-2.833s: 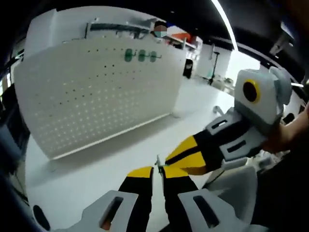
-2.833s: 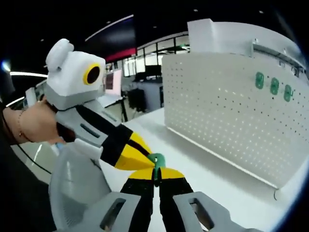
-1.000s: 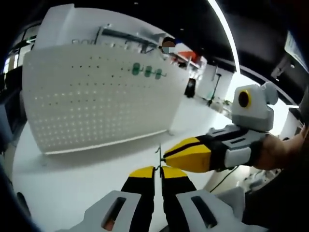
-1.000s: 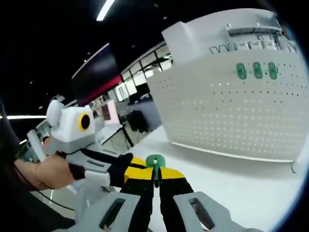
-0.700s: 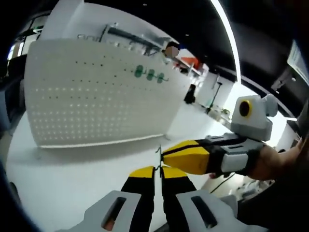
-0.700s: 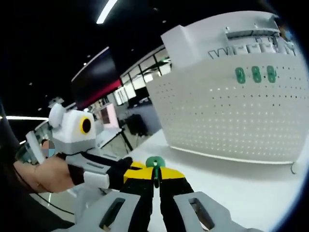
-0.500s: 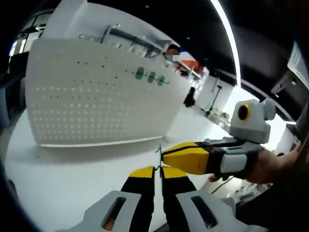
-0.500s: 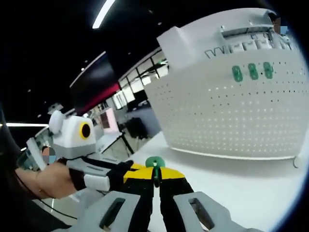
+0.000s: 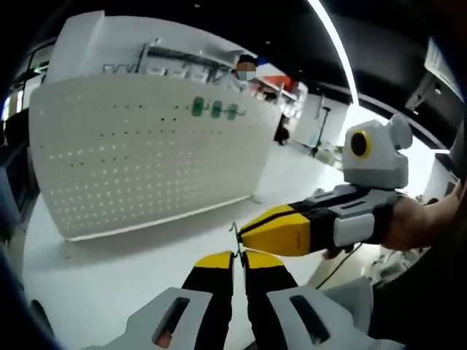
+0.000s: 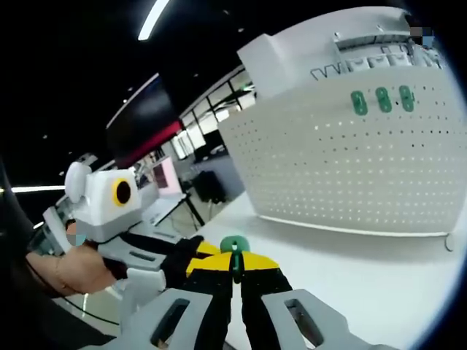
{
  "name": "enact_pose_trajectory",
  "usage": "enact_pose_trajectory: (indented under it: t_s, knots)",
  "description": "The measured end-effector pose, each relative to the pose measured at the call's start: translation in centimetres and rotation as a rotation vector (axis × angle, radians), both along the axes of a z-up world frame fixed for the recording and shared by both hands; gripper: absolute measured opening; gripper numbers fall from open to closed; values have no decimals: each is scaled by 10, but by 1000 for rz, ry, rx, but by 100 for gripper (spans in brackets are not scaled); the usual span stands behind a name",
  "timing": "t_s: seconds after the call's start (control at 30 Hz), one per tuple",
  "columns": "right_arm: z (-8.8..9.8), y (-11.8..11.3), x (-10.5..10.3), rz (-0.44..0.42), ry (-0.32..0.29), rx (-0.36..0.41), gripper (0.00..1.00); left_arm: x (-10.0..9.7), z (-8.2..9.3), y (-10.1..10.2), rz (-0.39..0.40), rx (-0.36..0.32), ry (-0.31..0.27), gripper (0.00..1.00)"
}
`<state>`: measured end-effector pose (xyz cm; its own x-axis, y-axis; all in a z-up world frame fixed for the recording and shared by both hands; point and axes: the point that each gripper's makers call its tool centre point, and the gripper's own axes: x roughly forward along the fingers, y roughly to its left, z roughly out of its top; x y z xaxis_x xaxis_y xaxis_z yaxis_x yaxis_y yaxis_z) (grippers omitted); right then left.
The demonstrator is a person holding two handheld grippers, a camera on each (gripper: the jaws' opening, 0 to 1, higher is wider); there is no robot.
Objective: Insert the hook assembly into the mounting plate slot until the hook locks in place.
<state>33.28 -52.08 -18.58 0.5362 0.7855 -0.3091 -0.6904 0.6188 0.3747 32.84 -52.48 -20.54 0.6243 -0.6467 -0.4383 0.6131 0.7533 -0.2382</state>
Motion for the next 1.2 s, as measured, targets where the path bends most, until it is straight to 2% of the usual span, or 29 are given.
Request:
enact_pose_trajectory:
  t_s: [0.13, 0.2, 0.3, 0.33, 0.53, 0.63, 0.77, 0.87, 0.97, 1.07, 1.2]
  knots:
    - [2, -1, 1, -9, 1, 17, 0, 1, 2, 0, -1, -8, -5, 5]
    - [3, -1, 1, -12, 3, 20, 0, 1, 3, 0, -6, 0, -26, 5]
    - [4, 0, 2, -10, -4, 14, 0, 3, 5, -1, -42, 56, -111, 5]
    - [4, 0, 2, -9, -6, 13, 0, 2, 5, -1, -48, 65, -120, 5]
    - [7, 1, 1, -4, -16, 21, 0, 2, 6, 2, -38, 41, -123, 7]
    - [11, 3, 1, 6, -31, 28, 0, 3, 5, 3, -33, 55, -132, 16]
    - [13, 5, 1, 11, -43, 20, 0, -1, 4, 2, -55, 63, -139, 22]
    - [14, 6, 1, 15, -51, 13, 0, -2, 4, 2, -48, 63, -142, 37]
    - [14, 6, 2, 17, -58, 9, 0, -4, 7, 0, -54, 47, -152, 47]
    - [15, 7, 2, 21, -70, 4, 0, -7, 7, -3, -73, 52, -149, 48]
    - [16, 7, 2, 27, -89, -13, 0, -9, 8, -6, -77, 44, -148, 61]
